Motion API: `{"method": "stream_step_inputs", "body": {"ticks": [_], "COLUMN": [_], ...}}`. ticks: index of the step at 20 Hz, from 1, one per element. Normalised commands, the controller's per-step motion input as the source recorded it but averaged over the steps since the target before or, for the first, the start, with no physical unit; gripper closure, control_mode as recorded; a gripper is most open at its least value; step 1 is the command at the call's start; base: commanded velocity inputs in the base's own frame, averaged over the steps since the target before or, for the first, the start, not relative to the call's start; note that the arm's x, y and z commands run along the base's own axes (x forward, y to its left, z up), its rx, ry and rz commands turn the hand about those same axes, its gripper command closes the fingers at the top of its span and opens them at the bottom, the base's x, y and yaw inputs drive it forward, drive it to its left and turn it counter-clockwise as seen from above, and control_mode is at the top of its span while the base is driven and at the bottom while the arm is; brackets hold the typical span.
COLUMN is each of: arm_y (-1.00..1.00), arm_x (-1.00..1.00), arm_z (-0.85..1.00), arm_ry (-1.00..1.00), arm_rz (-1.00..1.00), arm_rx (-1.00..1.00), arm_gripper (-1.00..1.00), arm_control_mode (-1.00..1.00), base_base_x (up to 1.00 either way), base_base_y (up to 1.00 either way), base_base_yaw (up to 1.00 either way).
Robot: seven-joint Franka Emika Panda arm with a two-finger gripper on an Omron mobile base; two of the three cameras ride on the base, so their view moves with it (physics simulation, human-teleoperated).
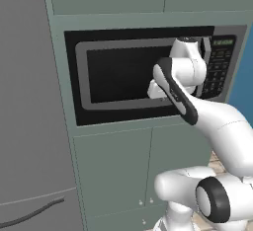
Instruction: The microwave is finished heating the shrimp and lemon. Take the bowl containing the food and place it on the dining counter.
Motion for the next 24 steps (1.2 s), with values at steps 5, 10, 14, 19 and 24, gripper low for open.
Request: {"method": "stream_step_inputs", "body": {"ticks": [5,10,14,19,24], "arm_y": [0.00,0.13,0.00,0.00,-0.11], "arm_x": [-0.52,-0.99,-0.63,-0.01,-0.02], "arm_z": [-0.04,-0.09,-0.12,0.00,0.00], "arm_ry": [-0.05,-0.21,-0.18,0.00,0.00], "arm_rz": [0.01,0.00,0.00,0.00,0.00], "arm_rx": [0.00,0.00,0.00,0.00,0.00], "arm_gripper": [-1.00,-1.00,-1.00,-1.00,-1.00], "arm_control_mode": [-1.00,-1.00,-1.00,-1.00,1.00], "base_base_x": [0.00,0.00,0.00,0.00,-0.11], "base_base_y": [0.00,0.00,0.00,0.00,-0.30], "base_base_yaw": [0.00,0.00,0.00,0.00,0.00]}}
